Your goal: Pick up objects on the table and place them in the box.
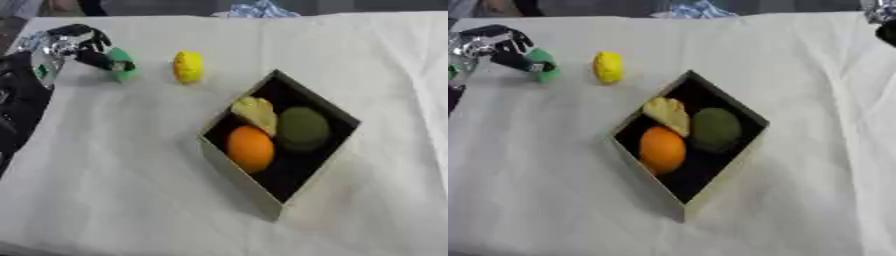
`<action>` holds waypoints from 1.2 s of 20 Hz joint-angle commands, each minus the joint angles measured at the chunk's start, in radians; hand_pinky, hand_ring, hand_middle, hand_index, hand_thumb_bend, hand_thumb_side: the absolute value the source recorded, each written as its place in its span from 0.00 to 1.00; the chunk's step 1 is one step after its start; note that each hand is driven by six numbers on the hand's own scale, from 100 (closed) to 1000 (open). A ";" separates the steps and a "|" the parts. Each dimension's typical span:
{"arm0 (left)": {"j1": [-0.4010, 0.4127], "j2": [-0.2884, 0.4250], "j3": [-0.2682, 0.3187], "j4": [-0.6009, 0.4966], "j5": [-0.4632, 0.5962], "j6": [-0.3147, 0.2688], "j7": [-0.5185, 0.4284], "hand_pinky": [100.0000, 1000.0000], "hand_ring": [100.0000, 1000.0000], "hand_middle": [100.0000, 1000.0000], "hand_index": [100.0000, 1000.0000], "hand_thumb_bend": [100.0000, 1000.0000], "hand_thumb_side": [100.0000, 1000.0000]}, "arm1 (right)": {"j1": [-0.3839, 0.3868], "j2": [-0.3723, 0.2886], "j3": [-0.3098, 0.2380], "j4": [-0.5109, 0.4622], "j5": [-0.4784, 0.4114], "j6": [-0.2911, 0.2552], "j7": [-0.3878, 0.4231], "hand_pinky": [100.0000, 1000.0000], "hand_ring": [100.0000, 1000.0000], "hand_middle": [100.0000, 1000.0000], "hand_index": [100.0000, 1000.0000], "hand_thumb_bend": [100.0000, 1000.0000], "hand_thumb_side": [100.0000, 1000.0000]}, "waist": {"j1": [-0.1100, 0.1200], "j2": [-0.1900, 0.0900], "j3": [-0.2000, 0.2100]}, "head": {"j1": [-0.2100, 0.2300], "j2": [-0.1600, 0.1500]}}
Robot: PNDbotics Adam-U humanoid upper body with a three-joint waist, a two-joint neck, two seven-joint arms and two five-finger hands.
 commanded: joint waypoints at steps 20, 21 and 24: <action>-0.030 0.014 0.018 -0.057 0.065 0.013 0.029 0.71 0.59 0.49 0.67 0.00 0.00 | -0.008 -0.009 -0.013 -0.021 0.002 0.001 -0.013 0.91 0.90 0.64 0.73 0.00 0.36 | -0.003 -0.026 -0.004 | 0.002 -0.007; -0.040 0.015 0.013 -0.080 0.079 0.001 0.043 0.71 0.58 0.49 0.66 0.00 0.01 | -0.007 -0.011 -0.013 -0.020 0.003 0.001 -0.013 0.91 0.90 0.64 0.73 0.00 0.36 | -0.002 -0.027 -0.003 | 0.000 -0.005; -0.066 0.012 -0.028 -0.158 0.126 -0.045 0.076 0.71 0.58 0.48 0.65 0.00 0.02 | -0.005 -0.014 -0.013 -0.018 0.003 0.000 -0.013 0.91 0.90 0.63 0.73 0.00 0.36 | -0.001 -0.030 -0.001 | -0.005 0.000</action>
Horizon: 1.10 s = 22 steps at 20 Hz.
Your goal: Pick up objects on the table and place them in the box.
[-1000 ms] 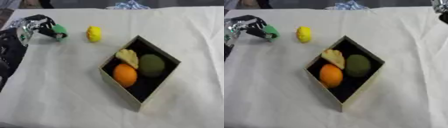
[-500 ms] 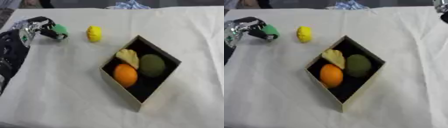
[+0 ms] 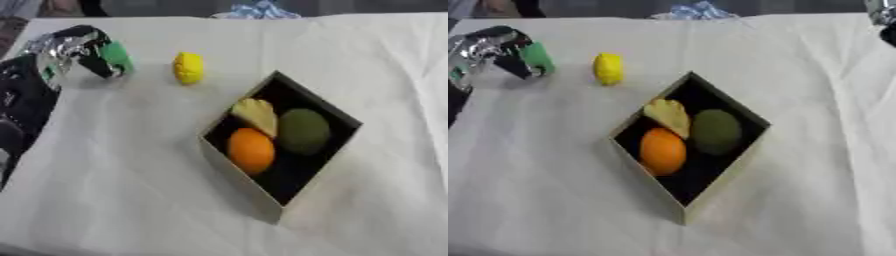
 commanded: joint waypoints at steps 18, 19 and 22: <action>-0.043 -0.051 -0.501 -0.572 0.334 -0.338 -0.193 0.72 0.60 0.51 0.66 0.04 0.04 | -0.016 -0.001 0.002 -0.020 0.002 0.004 0.012 0.91 0.90 0.64 0.72 0.00 0.36 | 0.013 -0.045 -0.002 | -0.005 0.006; -0.030 -0.044 -0.513 -0.600 0.352 -0.351 -0.210 0.71 0.60 0.51 0.66 0.04 0.05 | -0.016 0.000 0.002 -0.021 0.002 0.004 0.012 0.91 0.90 0.64 0.72 0.00 0.36 | 0.013 -0.045 -0.003 | -0.005 0.005; 0.004 -0.021 -0.520 -0.679 0.399 -0.330 -0.261 0.71 0.59 0.51 0.66 0.07 0.10 | -0.015 0.001 0.001 -0.021 0.001 0.005 0.012 0.91 0.90 0.64 0.72 0.00 0.36 | 0.013 -0.043 -0.003 | -0.005 0.005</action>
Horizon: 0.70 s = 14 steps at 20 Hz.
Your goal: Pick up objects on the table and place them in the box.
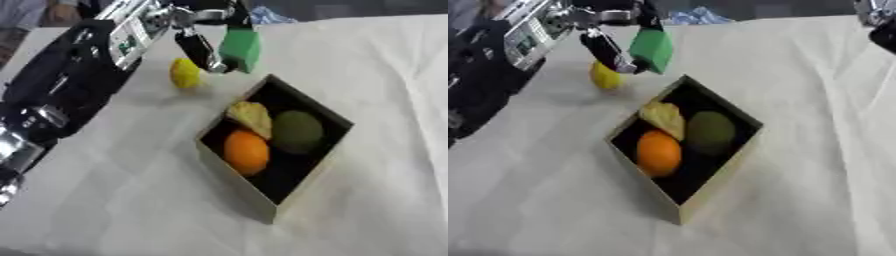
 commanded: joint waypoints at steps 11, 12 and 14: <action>0.014 -0.024 -0.034 -0.132 0.087 0.202 -0.188 0.74 0.66 0.59 0.72 0.20 0.24 | -0.016 -0.001 -0.005 -0.021 -0.004 0.000 0.002 0.91 0.90 0.64 0.72 0.00 0.37 | -0.009 -0.019 -0.004 | 0.009 0.005; 0.016 -0.029 -0.036 -0.140 0.091 0.216 -0.191 0.74 0.66 0.59 0.73 0.20 0.24 | -0.016 -0.001 -0.005 -0.021 -0.005 0.000 0.002 0.91 0.90 0.64 0.72 0.00 0.37 | -0.009 -0.019 -0.005 | 0.009 0.005; 0.020 -0.036 -0.040 -0.150 0.098 0.230 -0.196 0.77 0.72 0.69 0.80 0.32 0.33 | -0.015 -0.001 -0.006 -0.021 -0.005 0.000 0.001 0.91 0.90 0.64 0.72 0.00 0.36 | -0.009 -0.018 -0.006 | 0.009 0.004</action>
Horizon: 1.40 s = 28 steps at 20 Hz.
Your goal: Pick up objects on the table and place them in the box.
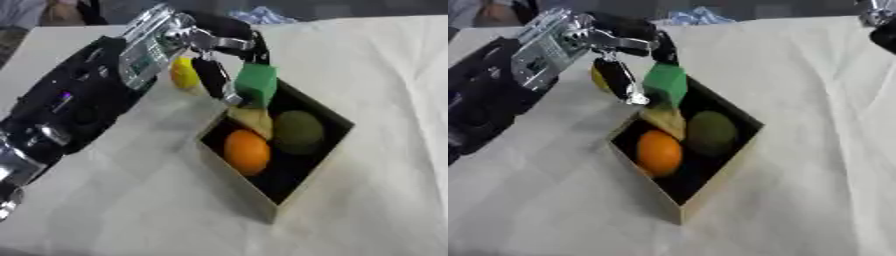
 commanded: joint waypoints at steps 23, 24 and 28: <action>0.005 0.129 0.182 -0.033 -0.115 0.074 0.092 0.80 0.79 0.75 0.84 0.42 0.37 | -0.007 -0.011 -0.011 -0.024 0.000 0.001 -0.008 0.91 0.90 0.64 0.72 0.00 0.36 | -0.003 -0.028 0.008 | -0.011 0.004; 0.002 0.143 0.205 -0.007 -0.131 0.088 0.084 0.80 0.79 0.75 0.84 0.42 0.36 | -0.007 -0.012 -0.012 -0.024 0.001 0.001 -0.009 0.91 0.90 0.64 0.72 0.00 0.36 | -0.003 -0.028 0.009 | -0.012 0.003; -0.020 0.143 0.266 0.095 -0.194 0.146 0.038 0.80 0.80 0.76 0.85 0.47 0.39 | -0.010 -0.013 -0.011 -0.026 0.003 0.002 -0.011 0.91 0.90 0.64 0.72 0.00 0.36 | -0.002 -0.026 0.007 | -0.012 0.000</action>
